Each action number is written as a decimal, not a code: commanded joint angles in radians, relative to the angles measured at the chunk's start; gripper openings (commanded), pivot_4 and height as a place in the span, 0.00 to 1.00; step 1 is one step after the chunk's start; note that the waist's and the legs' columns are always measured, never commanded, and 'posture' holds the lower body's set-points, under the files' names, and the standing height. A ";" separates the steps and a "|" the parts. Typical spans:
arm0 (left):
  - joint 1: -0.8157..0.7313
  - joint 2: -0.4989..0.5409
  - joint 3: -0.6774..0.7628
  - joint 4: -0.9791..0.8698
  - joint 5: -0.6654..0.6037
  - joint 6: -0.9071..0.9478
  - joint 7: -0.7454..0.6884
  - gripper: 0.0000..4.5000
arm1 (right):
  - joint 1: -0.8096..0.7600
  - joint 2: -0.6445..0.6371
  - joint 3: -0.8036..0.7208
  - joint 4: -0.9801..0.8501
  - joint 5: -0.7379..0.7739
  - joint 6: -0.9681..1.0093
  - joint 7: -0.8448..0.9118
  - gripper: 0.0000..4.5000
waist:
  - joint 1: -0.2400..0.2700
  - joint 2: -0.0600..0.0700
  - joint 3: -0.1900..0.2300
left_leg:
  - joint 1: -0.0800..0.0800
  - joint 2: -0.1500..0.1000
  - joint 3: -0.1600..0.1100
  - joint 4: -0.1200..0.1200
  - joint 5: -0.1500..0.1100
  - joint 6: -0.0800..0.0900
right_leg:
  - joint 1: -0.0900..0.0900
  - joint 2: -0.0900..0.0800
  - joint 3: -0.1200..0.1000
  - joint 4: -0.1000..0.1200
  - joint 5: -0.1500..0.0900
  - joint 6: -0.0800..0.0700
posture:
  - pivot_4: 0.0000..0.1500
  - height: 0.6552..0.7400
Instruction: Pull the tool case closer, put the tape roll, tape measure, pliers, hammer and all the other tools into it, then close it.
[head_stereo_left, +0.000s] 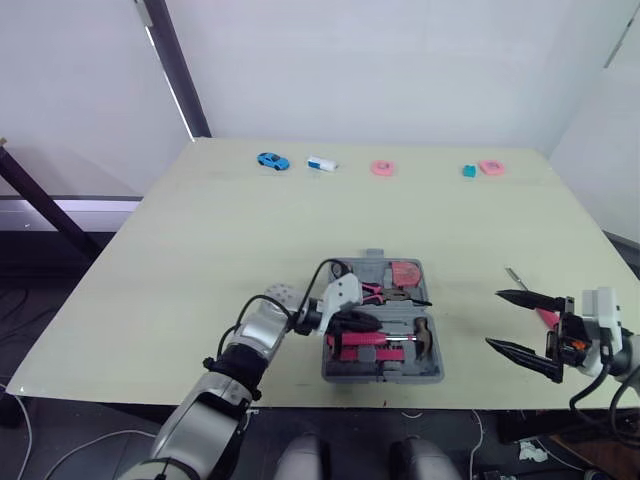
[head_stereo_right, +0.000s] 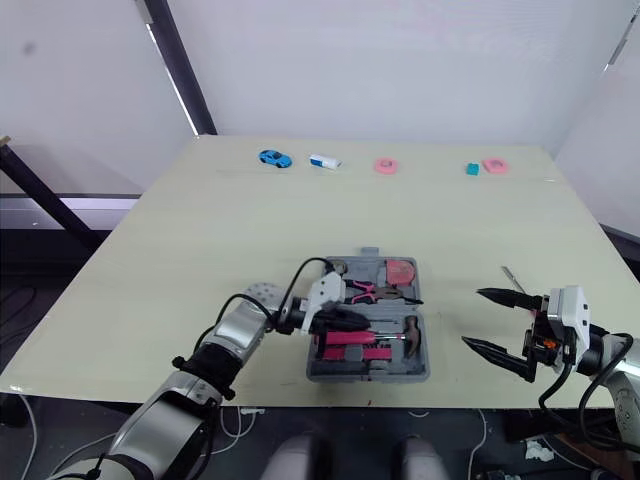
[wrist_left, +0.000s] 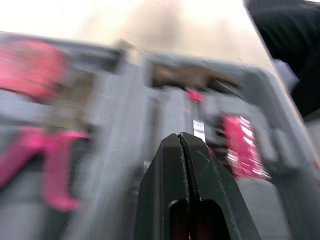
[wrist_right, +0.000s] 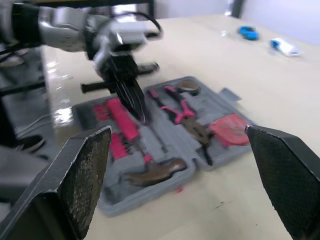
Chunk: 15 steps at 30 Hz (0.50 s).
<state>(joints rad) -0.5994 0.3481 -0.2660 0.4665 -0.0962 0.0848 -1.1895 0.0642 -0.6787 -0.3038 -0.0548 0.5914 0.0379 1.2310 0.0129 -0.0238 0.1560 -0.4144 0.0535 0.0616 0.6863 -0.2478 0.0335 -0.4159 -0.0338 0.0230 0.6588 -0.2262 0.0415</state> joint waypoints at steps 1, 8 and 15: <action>0.020 0.037 0.153 -0.157 -0.110 0.073 0.080 0.01 | 0.016 0.021 -0.067 0.029 0.009 -0.018 -0.058 1.00 | 0.000 0.000 0.000 | 0.000 0.000 0.000 0.000 0.000 0.000 | 0.000 0.000 0.000 0.000 0.000 0.000 | 1.00 0.99; 0.198 0.146 0.373 -0.363 -0.254 0.235 0.182 0.01 | 0.050 0.055 -0.131 0.147 -0.006 -0.060 -0.115 1.00 | -0.010 0.001 0.000 | 0.001 0.001 0.000 -0.002 0.000 0.000 | 0.000 0.000 0.001 0.000 0.000 0.000 | 1.00 0.99; 0.454 0.259 0.526 -0.501 -0.310 0.242 0.209 0.38 | 0.086 0.055 -0.183 0.268 -0.040 -0.140 -0.137 1.00 | -0.011 0.001 0.000 | 0.002 0.003 0.000 -0.002 0.000 0.000 | 0.000 -0.002 0.002 0.000 0.000 0.000 | 1.00 0.99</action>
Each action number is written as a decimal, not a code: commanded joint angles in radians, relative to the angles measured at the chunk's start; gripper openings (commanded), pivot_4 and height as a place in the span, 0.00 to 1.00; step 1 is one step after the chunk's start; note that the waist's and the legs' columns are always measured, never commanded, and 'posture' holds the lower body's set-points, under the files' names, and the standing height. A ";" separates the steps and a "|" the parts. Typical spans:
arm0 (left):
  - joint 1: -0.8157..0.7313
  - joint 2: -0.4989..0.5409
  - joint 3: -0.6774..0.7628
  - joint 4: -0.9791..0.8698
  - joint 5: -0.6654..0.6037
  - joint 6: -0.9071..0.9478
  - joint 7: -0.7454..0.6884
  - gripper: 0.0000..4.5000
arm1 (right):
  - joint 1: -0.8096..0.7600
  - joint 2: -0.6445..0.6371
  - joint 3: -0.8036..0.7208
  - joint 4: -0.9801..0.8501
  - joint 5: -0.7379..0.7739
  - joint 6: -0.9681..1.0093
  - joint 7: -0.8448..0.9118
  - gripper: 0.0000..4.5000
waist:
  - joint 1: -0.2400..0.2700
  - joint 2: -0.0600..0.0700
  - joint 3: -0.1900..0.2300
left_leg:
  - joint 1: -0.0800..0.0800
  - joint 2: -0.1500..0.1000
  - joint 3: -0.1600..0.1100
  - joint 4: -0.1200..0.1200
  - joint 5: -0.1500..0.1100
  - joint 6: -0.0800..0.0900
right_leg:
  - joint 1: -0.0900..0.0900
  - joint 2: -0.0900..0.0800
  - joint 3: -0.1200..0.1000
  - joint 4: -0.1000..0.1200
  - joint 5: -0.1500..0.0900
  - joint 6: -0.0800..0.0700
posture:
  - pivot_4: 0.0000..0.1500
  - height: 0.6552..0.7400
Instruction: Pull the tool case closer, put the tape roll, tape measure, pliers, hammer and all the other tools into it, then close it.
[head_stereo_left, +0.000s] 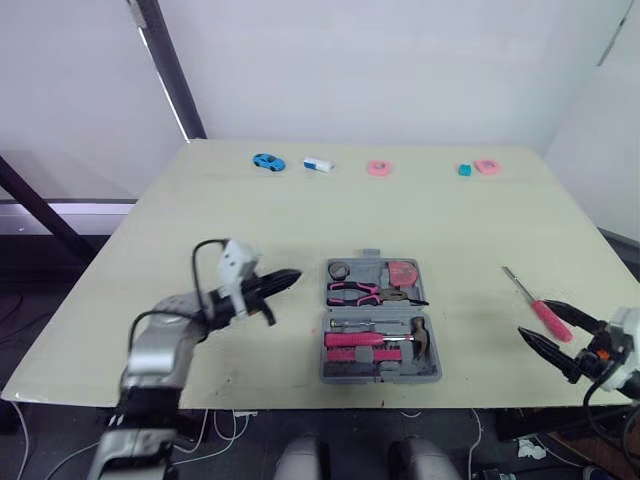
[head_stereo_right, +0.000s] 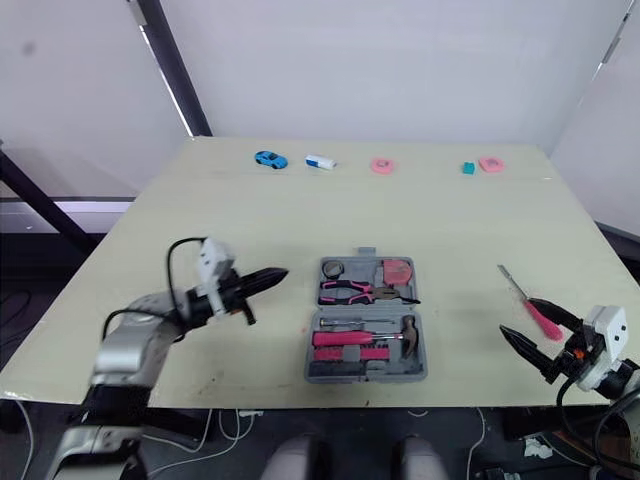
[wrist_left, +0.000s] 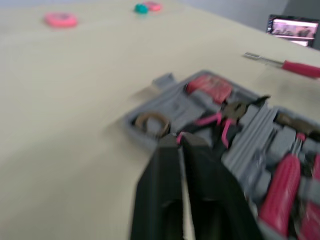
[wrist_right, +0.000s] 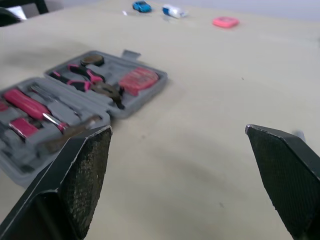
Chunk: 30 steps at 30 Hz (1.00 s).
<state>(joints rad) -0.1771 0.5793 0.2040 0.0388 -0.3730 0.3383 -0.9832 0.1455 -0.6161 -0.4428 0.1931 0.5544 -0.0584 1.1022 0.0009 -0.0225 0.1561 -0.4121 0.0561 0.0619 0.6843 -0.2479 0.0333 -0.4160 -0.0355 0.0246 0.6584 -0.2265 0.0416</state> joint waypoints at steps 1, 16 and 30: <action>0.069 0.044 0.079 -0.085 -0.040 -0.010 0.002 0.49 | 0.008 -0.008 -0.052 0.034 -0.006 -0.048 -0.015 1.00 | 0.001 0.000 0.000 | 0.000 0.000 0.000 0.000 0.000 0.000 | 0.000 0.000 0.000 0.000 0.000 0.000 | 1.00 0.99; 0.434 0.063 0.336 -0.079 -0.100 -0.085 0.026 0.98 | 0.082 -0.037 -0.147 0.195 -0.017 -0.091 -0.034 1.00 | -0.010 0.001 0.000 | 0.000 0.001 0.002 -0.004 -0.003 -0.004 | -0.005 -0.013 0.000 -0.001 -0.002 0.002 | 1.00 0.99; 0.290 0.117 0.197 -0.173 -0.138 -0.093 -0.049 0.98 | -0.191 -0.092 -0.017 0.341 -0.129 -0.013 -0.114 1.00 | -0.013 0.001 0.000 | -0.002 0.000 0.009 -0.008 0.000 0.000 | -0.009 -0.010 0.000 -0.001 0.000 -0.001 | 1.00 0.99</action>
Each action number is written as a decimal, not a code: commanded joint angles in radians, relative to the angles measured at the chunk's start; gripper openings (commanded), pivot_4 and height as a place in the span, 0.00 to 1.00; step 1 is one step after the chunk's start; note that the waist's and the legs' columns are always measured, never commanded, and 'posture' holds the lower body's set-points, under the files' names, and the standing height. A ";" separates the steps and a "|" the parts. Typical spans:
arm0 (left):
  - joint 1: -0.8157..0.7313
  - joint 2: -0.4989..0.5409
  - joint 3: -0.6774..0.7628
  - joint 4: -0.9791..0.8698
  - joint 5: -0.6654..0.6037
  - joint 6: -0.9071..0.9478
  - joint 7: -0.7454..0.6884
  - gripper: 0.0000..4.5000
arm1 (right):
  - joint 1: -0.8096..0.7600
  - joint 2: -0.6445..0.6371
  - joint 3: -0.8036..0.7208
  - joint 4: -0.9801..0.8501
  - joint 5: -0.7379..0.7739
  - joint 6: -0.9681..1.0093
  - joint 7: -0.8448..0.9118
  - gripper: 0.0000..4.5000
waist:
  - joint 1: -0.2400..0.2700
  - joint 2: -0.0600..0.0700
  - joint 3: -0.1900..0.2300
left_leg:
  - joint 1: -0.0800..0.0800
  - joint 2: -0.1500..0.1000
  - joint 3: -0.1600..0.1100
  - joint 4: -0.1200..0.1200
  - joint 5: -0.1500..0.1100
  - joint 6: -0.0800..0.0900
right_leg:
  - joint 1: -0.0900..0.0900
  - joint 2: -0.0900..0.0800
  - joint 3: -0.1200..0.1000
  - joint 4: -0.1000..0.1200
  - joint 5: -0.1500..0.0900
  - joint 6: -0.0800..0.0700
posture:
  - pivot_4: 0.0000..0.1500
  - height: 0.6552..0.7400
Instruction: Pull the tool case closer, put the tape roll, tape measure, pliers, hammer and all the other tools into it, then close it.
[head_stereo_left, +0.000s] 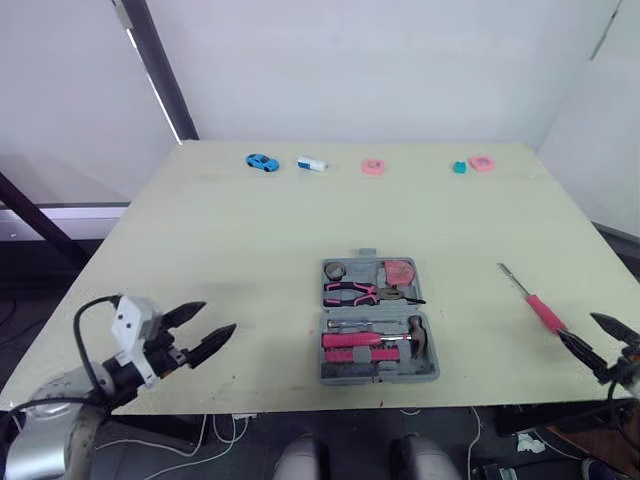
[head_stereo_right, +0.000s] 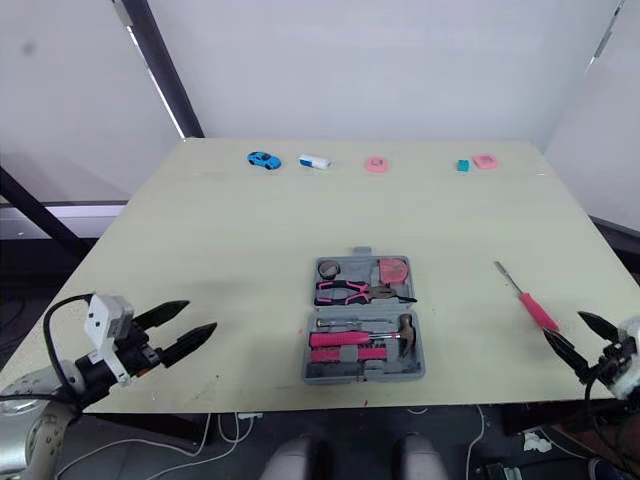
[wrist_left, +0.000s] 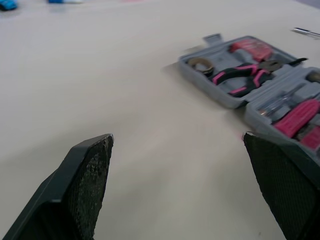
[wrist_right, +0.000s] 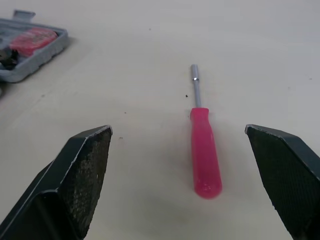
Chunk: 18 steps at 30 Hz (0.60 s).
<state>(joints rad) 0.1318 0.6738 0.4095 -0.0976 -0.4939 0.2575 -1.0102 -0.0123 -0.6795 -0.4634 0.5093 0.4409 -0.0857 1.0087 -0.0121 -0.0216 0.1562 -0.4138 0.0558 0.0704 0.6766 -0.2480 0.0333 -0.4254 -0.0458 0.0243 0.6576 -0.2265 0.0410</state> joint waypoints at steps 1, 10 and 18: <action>-0.032 0.031 -0.020 -0.044 -0.023 -0.010 -0.038 0.98 | -0.060 -0.035 0.019 0.046 -0.033 0.020 -0.033 1.00 | 0.000 0.000 0.000 | 0.000 0.000 0.001 -0.001 0.000 0.000 | 0.000 0.000 0.000 0.000 0.000 0.000 | 1.00 0.99; -0.190 0.149 -0.126 -0.146 -0.130 0.083 -0.209 0.98 | -0.316 -0.046 0.191 0.194 -0.170 0.196 -0.128 1.00 | -0.002 0.000 0.000 | 0.000 -0.001 0.004 -0.002 0.000 0.000 | -0.001 0.005 0.002 0.000 0.000 0.000 | 1.00 0.99; -0.272 0.176 -0.186 -0.259 -0.260 0.197 -0.275 0.98 | -0.453 -0.043 0.255 0.339 -0.232 0.245 -0.164 1.00 | -0.002 0.000 0.000 | -0.001 -0.001 0.005 -0.005 0.000 0.000 | -0.002 0.007 0.003 -0.001 0.000 0.000 | 1.00 0.99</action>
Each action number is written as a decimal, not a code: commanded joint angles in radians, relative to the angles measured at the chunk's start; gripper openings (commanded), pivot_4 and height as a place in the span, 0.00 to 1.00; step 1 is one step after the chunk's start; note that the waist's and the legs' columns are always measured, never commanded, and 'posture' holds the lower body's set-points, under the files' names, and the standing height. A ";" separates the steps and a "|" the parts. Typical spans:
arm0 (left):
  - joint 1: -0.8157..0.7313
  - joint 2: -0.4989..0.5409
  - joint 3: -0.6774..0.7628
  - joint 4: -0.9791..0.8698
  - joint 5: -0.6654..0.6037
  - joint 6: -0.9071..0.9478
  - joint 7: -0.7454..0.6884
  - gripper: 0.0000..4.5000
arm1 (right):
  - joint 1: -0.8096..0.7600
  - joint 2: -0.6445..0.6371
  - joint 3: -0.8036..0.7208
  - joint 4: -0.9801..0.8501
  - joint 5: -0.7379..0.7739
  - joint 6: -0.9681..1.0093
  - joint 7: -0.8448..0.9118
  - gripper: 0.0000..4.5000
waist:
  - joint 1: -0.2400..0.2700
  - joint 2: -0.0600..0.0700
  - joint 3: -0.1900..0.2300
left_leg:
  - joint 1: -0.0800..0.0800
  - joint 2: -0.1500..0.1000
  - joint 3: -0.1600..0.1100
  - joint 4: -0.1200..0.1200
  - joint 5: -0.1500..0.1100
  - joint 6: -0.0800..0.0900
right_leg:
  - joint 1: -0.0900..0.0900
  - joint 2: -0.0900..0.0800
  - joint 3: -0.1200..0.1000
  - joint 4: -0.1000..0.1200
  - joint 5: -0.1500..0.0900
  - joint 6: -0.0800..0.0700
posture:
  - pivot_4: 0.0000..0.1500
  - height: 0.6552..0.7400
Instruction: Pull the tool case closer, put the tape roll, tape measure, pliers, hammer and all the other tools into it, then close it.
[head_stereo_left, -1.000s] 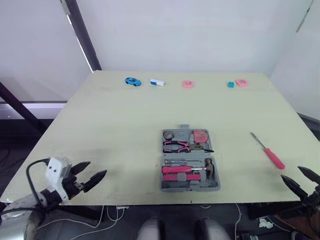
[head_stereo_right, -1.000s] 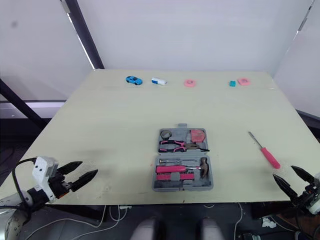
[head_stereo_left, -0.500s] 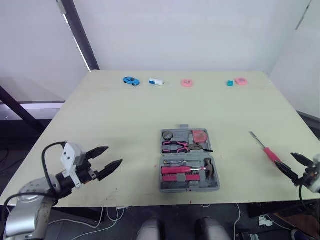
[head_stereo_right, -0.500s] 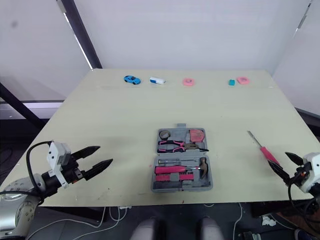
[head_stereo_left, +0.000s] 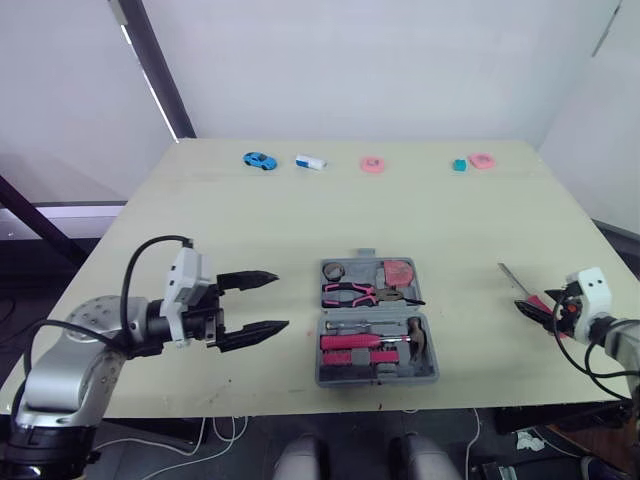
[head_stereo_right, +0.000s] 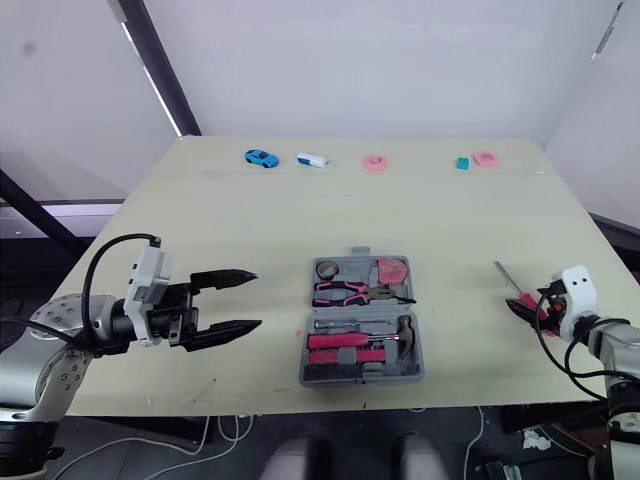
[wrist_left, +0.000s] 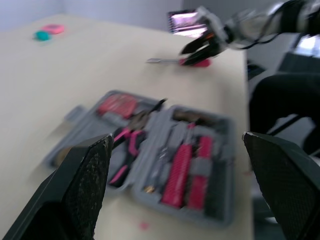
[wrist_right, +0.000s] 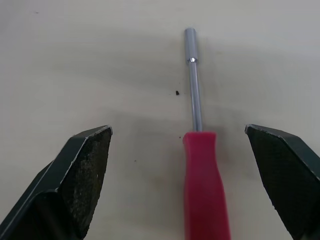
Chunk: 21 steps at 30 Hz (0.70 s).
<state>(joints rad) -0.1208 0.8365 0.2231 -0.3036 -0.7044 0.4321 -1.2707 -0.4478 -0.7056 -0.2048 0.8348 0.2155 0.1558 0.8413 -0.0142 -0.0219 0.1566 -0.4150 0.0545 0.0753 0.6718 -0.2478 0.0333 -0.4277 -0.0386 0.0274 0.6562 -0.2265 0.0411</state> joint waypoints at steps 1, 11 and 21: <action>-0.026 0.014 -0.004 -0.060 -0.058 0.031 -0.015 0.98 | -0.024 -0.018 0.003 0.022 -0.011 0.010 0.009 1.00 | 0.000 0.000 0.000 | 0.000 0.000 0.000 0.000 0.000 0.000 | 0.000 0.000 0.000 0.000 0.000 0.000 | 1.00 0.99; -0.052 0.008 -0.028 -0.063 -0.061 0.045 -0.016 1.00 | -0.047 -0.019 0.013 0.072 -0.040 0.037 -0.001 0.56 | -0.003 0.000 0.000 | 0.001 0.000 0.000 0.000 0.000 0.000 | 0.000 0.001 0.001 0.001 0.000 0.000 | 1.00 0.99; -0.024 0.011 -0.018 -0.067 -0.053 0.024 -0.025 1.00 | 0.030 -0.008 -0.001 -0.121 -0.025 0.153 -0.053 0.13 | -0.002 0.000 0.000 | 0.001 0.000 0.000 0.000 0.000 0.000 | 0.000 0.002 0.001 0.001 0.000 0.000 | 1.00 0.99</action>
<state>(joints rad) -0.1472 0.8392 0.1872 -0.3438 -0.7484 0.4723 -1.2866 -0.4339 -0.7078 -0.1885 0.7936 0.1750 0.2544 0.8152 -0.0160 -0.0219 0.1565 -0.4142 0.0551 0.0751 0.6722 -0.2477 0.0332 -0.4275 -0.0369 0.0284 0.6570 -0.2265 0.0412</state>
